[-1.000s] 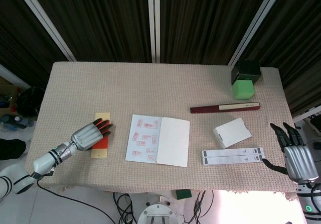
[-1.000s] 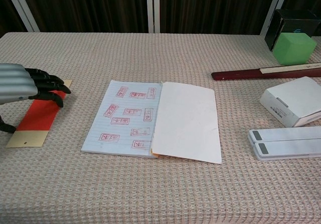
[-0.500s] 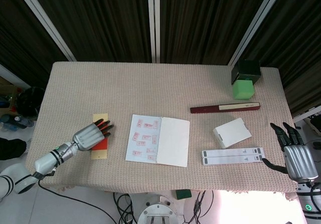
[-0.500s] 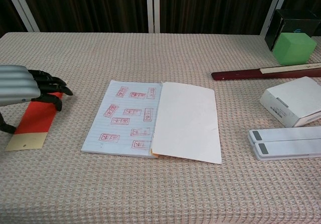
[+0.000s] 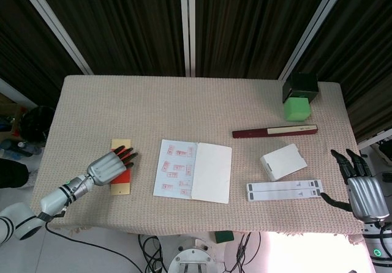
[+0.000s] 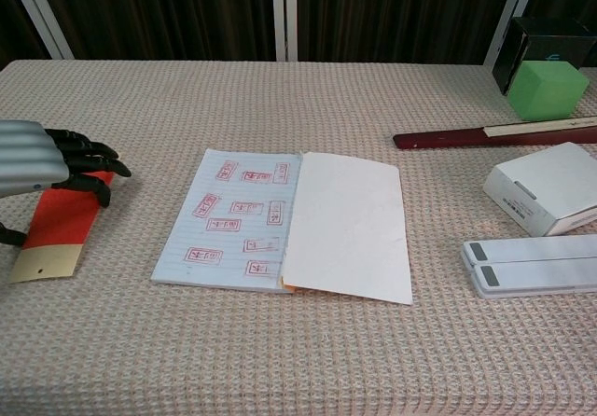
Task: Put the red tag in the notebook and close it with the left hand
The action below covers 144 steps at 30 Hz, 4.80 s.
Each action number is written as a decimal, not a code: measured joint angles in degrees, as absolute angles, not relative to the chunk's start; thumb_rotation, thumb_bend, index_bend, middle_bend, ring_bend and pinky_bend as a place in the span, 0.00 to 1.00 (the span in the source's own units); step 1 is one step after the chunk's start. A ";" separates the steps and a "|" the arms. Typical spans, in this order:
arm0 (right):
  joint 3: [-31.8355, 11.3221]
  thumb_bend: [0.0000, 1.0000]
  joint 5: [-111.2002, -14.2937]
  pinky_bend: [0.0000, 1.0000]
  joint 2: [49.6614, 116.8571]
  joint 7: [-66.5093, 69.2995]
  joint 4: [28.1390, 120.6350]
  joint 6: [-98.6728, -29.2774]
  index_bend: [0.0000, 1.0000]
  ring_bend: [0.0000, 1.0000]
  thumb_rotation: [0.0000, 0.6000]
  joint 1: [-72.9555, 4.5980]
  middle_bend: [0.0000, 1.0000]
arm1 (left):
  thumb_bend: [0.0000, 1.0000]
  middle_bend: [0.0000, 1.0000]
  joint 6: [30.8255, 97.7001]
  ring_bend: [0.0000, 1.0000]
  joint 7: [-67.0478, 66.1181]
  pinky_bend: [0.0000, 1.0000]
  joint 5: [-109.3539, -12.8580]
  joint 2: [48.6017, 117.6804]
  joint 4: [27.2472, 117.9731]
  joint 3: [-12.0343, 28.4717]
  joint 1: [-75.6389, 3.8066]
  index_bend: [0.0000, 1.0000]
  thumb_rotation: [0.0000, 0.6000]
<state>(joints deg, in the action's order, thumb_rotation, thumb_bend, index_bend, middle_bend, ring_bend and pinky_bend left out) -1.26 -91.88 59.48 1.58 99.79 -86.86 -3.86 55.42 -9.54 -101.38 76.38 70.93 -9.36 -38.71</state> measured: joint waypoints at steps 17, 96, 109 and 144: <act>-1.25 0.06 -92.09 0.12 59.29 1.78 99.84 -86.72 0.00 0.00 1.00 -3.86 0.14 | 0.13 0.07 58.35 0.04 -14.16 0.15 -100.60 72.96 79.23 -5.66 -39.79 0.37 1.00; -1.48 0.06 -89.76 0.12 59.65 7.27 95.30 -83.46 0.00 0.00 1.00 -4.99 0.15 | 0.53 0.02 36.11 0.01 -33.29 0.11 -48.77 90.49 76.02 7.46 -63.27 0.25 1.00; -1.59 0.06 -88.89 0.12 59.69 7.55 94.97 -82.79 0.00 0.00 1.00 -5.16 0.15 | 0.53 0.02 34.25 0.01 -33.34 0.11 -45.27 94.05 71.38 4.62 -66.96 0.28 1.00; -1.75 0.06 -89.24 0.12 59.75 7.53 95.01 -82.30 0.00 0.00 1.00 -5.86 0.15 | 0.14 0.01 43.72 0.01 -29.81 0.10 -51.05 90.10 78.64 2.94 -64.71 0.20 1.00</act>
